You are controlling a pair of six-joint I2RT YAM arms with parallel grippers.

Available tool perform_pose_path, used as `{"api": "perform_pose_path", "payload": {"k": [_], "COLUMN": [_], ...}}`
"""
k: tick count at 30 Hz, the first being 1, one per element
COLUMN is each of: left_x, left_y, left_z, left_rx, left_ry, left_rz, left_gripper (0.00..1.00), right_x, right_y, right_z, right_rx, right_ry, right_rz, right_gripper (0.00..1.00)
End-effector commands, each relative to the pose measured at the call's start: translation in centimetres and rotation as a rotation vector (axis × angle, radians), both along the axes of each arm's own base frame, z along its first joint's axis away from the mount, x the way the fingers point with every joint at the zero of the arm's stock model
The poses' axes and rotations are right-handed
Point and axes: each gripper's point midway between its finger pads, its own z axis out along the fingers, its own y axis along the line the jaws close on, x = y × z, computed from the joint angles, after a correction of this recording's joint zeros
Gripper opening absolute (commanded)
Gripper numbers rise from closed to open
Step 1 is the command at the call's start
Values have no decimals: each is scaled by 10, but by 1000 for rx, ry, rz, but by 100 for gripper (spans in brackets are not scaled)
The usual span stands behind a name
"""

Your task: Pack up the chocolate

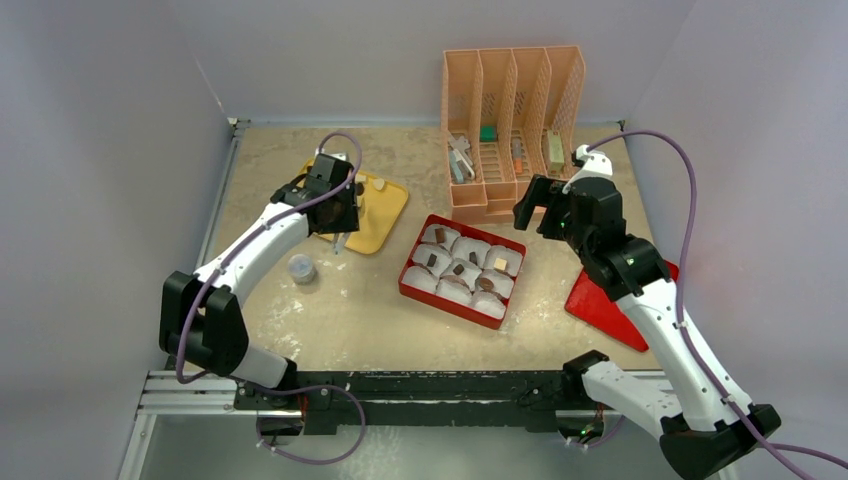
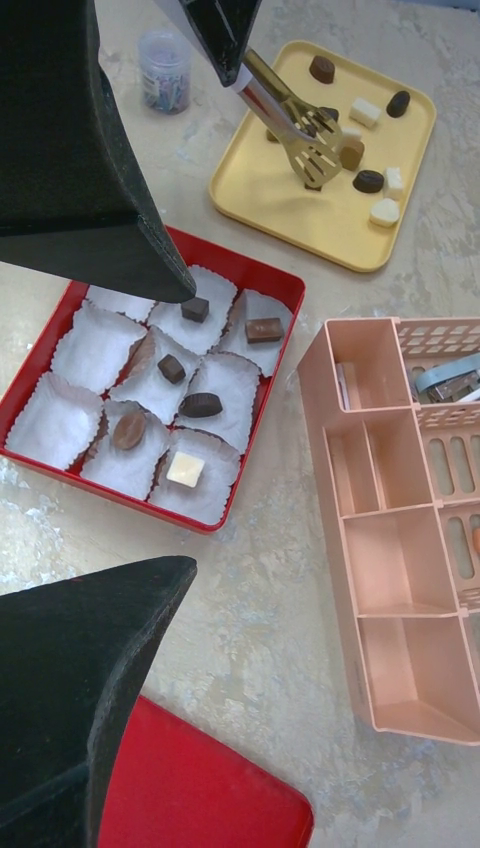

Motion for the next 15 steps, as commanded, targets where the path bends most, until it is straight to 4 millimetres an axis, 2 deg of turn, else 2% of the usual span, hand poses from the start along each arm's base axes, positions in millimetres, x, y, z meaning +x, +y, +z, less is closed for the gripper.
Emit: {"api": "perform_pose_path", "payload": {"k": [1, 15], "left_x": [16, 19], "left_y": [3, 7], "left_z": [11, -8], "left_rx": [10, 27], "left_ry": [-72, -30], "left_rz": [5, -3], "left_gripper": [40, 42], "right_x": [2, 4], "right_y": [-6, -5], "right_z": [7, 7], "right_rx": [-13, -14], "right_ry": [-36, -34], "right_rz": [-19, -20], "right_gripper": [99, 99]}}
